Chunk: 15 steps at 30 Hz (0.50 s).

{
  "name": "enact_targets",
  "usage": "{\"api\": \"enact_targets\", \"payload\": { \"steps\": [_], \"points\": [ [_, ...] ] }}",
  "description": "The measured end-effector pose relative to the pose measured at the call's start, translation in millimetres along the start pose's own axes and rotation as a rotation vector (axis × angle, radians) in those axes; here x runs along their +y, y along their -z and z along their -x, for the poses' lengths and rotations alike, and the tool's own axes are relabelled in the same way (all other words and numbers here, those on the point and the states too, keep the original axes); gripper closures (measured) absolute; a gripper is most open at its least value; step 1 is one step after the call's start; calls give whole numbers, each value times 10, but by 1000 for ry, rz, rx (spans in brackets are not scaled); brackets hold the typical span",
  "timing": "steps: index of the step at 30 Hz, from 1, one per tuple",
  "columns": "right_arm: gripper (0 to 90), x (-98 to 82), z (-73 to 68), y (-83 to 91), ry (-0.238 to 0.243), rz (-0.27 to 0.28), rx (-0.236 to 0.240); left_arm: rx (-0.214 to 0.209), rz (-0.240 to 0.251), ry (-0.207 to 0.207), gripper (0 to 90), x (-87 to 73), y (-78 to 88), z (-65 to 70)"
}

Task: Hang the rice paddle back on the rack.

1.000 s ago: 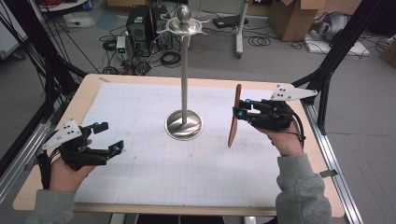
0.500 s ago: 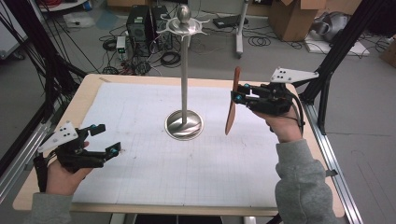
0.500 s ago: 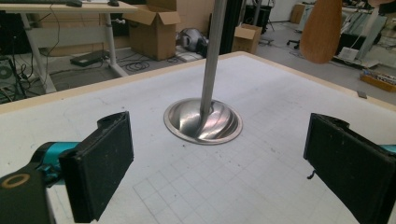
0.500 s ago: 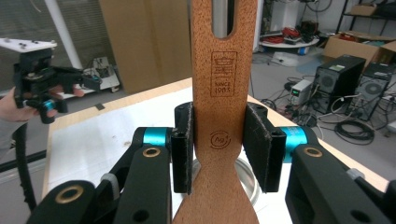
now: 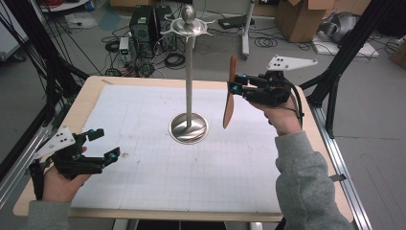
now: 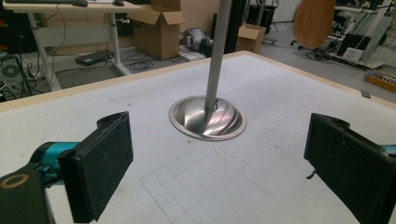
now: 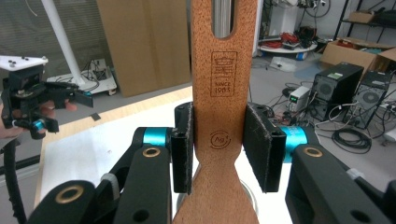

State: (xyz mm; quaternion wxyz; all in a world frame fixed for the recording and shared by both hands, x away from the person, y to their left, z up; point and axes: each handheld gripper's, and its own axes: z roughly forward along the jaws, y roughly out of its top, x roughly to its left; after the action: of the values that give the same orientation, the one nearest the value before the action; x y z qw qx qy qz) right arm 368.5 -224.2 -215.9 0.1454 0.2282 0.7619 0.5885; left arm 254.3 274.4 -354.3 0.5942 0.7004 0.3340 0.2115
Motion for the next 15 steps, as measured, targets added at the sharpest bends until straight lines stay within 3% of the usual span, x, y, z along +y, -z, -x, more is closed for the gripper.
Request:
{"api": "enact_targets", "payload": {
  "steps": [8,15],
  "points": [
    [647,143,11,-38,0,25,-4,-2,1,5,83,-7,22,-11],
    [647,217,29,-69,8,15,-13,3,2,12,83,-15,41,-31]
  ]
}}
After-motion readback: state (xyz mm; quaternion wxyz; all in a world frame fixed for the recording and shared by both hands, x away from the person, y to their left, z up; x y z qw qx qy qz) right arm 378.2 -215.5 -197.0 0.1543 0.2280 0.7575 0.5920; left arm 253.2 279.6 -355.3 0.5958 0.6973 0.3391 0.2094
